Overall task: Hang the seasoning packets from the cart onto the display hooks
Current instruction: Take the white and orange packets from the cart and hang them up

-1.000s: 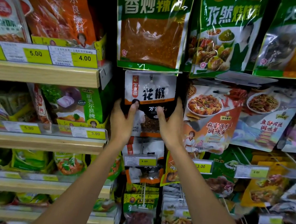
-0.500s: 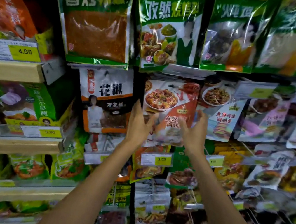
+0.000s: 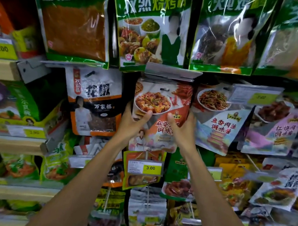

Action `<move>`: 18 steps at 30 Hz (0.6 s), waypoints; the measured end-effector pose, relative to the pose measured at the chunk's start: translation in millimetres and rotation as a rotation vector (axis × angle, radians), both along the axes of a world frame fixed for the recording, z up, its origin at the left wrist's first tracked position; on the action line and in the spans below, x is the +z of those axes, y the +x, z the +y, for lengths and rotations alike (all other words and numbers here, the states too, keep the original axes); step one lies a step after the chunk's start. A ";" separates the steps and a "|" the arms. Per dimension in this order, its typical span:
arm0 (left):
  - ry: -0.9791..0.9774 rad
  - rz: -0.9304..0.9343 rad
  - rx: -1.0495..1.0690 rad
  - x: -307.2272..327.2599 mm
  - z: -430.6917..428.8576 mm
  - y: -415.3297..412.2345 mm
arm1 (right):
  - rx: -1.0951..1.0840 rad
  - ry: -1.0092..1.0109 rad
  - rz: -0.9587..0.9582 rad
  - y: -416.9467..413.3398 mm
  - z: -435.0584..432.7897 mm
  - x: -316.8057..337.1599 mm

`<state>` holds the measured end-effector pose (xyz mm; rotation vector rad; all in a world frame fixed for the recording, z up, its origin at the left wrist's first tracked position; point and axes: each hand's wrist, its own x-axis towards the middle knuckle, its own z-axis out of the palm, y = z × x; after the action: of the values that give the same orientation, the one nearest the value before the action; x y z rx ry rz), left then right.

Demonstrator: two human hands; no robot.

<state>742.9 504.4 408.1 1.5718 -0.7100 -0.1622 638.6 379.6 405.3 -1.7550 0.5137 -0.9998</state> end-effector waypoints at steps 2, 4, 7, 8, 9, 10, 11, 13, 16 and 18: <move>0.017 0.087 0.011 -5.3 -0.4 0.0 | -0.006 0.002 0.013 0.3 -1.9 -3.1; 0.053 0.141 -0.028 -10.6 -3.3 -4.1 | 0.009 -0.009 0.026 1.3 -2.7 -6.4; 0.099 0.149 -0.014 -14.5 -8.3 -10.1 | 0.047 0.000 0.018 2.3 -3.3 -7.2; 0.115 0.143 -0.005 -15.7 -10.2 -10.4 | 0.049 -0.004 0.009 2.2 -4.3 -7.1; 0.122 0.132 -0.006 -17.0 -11.9 -9.2 | 0.049 -0.014 -0.001 1.7 -5.2 -7.2; 0.122 0.114 -0.015 -17.9 -12.5 -7.9 | 0.048 -0.027 -0.009 0.6 -6.0 -7.7; 0.124 0.097 -0.028 -18.5 -12.3 -6.6 | 0.052 -0.042 -0.017 -0.3 -7.0 -8.6; 0.133 0.053 -0.064 -19.4 -8.7 -3.0 | 0.075 -0.058 -0.043 -2.3 -8.7 -11.1; 0.019 -0.079 -0.118 -21.3 -0.8 2.5 | 0.103 -0.072 -0.080 -2.9 -11.0 -15.2; -0.040 -0.162 -0.113 -20.3 5.1 1.2 | 0.108 -0.085 -0.096 -1.5 -10.7 -16.1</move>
<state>744.2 509.5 387.9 1.5191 -0.9244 -0.1040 637.2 368.9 389.3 -1.7805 0.3164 -1.0359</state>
